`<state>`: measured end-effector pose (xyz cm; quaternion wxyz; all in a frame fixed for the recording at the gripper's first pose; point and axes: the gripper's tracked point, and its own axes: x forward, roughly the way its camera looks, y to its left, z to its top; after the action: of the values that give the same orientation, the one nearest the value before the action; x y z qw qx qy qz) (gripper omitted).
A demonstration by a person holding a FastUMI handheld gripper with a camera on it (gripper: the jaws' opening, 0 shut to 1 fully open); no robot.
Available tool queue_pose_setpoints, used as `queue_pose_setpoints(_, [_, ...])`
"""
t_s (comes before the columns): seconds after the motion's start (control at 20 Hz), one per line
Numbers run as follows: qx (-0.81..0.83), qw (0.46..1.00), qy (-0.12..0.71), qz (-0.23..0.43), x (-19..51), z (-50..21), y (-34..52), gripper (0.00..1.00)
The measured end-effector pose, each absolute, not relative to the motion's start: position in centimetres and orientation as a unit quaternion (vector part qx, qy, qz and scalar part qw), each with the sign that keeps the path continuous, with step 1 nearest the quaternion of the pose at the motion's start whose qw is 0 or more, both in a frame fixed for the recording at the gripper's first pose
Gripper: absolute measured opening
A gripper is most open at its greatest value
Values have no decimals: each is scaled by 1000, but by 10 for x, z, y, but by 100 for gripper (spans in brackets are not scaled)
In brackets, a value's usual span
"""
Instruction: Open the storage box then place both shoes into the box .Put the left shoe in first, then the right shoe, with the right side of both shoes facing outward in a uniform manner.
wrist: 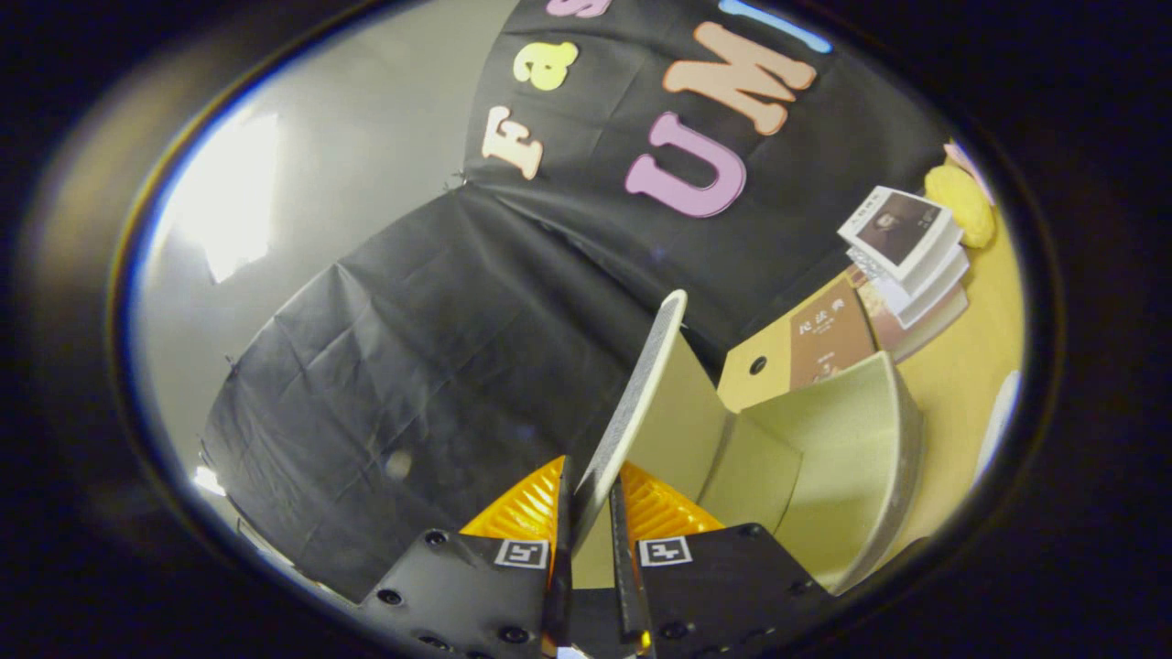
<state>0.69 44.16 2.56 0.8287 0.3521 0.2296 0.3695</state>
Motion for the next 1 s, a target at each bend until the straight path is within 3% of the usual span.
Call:
queue_pose_setpoints(0.45, [187,865,258,387,2,12,561,27])
queue_pose_setpoints(0.8, [84,867,252,422,-23,-26,600,100])
queue_pose_setpoints(1.0, [61,878,248,405,-15,-37,569,100])
